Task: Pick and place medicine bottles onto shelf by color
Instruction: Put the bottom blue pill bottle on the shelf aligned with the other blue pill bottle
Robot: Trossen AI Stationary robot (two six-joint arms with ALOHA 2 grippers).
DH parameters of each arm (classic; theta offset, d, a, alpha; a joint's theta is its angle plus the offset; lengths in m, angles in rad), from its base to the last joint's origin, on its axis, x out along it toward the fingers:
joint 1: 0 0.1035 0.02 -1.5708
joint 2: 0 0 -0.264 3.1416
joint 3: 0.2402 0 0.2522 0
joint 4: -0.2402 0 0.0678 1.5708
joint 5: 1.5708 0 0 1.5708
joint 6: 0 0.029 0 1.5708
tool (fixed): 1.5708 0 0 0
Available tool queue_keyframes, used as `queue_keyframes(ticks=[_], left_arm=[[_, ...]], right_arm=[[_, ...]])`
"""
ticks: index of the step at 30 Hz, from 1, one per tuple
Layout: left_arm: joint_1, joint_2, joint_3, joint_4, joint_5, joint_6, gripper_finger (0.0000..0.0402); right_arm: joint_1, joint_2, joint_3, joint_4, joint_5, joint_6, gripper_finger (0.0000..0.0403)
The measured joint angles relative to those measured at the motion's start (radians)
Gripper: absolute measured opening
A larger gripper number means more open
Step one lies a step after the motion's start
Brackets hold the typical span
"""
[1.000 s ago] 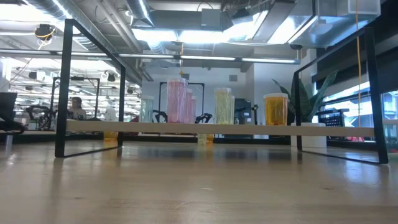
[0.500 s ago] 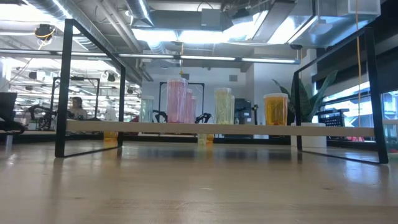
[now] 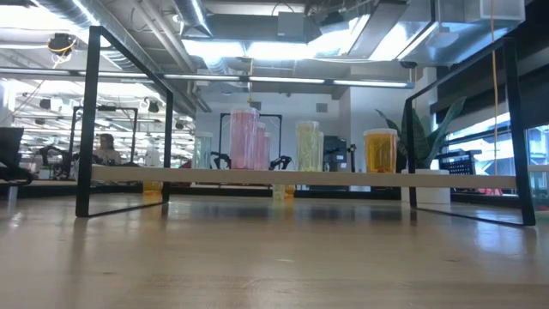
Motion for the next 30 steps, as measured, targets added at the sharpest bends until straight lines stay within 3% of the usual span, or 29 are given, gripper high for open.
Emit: queue_keyframes(ticks=[2,7,14,30], left_arm=[[0.000,0.000,0.000,0.000,0.000,0.016,0.0186],[0.003,0.000,0.000,0.000,0.000,0.023,0.0185],[0.015,0.000,0.000,0.000,0.001,0.023,0.0186],[0.022,0.000,0.000,0.000,0.000,0.023,0.0186]], right_arm=[[0.006,-0.038,-0.065,0.078,-0.054,0.064,0.0207],[0.011,-0.067,-0.191,0.220,-0.064,0.171,0.0207],[0.011,-0.068,-0.332,0.374,-0.159,0.221,0.0207],[0.012,-0.027,-0.400,0.474,-0.242,0.339,0.0207]])
